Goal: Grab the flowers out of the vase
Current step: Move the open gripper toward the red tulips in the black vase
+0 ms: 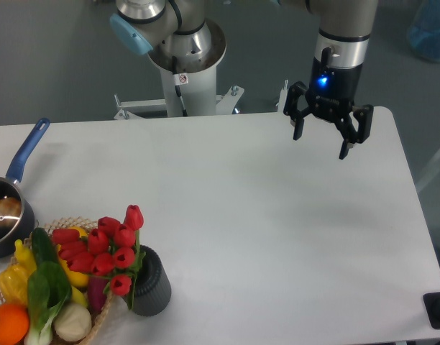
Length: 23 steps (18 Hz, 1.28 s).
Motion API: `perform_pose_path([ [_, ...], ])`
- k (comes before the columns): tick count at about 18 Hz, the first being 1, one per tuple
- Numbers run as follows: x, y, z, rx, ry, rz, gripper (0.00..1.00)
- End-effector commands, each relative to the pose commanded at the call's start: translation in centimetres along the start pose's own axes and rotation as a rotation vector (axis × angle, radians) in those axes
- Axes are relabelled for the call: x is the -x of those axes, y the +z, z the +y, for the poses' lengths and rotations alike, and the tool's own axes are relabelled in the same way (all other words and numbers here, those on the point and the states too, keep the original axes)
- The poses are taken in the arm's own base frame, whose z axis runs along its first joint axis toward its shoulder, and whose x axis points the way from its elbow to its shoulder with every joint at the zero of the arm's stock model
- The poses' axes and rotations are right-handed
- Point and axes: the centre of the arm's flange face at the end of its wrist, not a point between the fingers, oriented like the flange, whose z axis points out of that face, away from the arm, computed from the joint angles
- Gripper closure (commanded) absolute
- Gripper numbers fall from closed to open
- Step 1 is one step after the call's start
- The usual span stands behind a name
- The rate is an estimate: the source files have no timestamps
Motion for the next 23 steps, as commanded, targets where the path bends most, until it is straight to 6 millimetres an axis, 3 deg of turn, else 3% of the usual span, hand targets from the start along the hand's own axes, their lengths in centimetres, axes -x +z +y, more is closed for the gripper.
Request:
perform_pose_path([
  [12, 0.1, 0.5, -0.7, -0.108, -0.059, 0.025, 0.0],
  [16, -1.2, 2.6, -0.8, -0.229, -0.086, 0.091, 0.0],
  [19, -0.8, 5.1, -1.1, -0.378, -0.122, 0.158, 0.0],
  [22, -1.2, 6.3, -2.0, -0.402, -0.116, 0.19, 0.0],
  [23, -1.6, 7.8, -3.1, -0.409, -0.098, 0.22, 0.0],
])
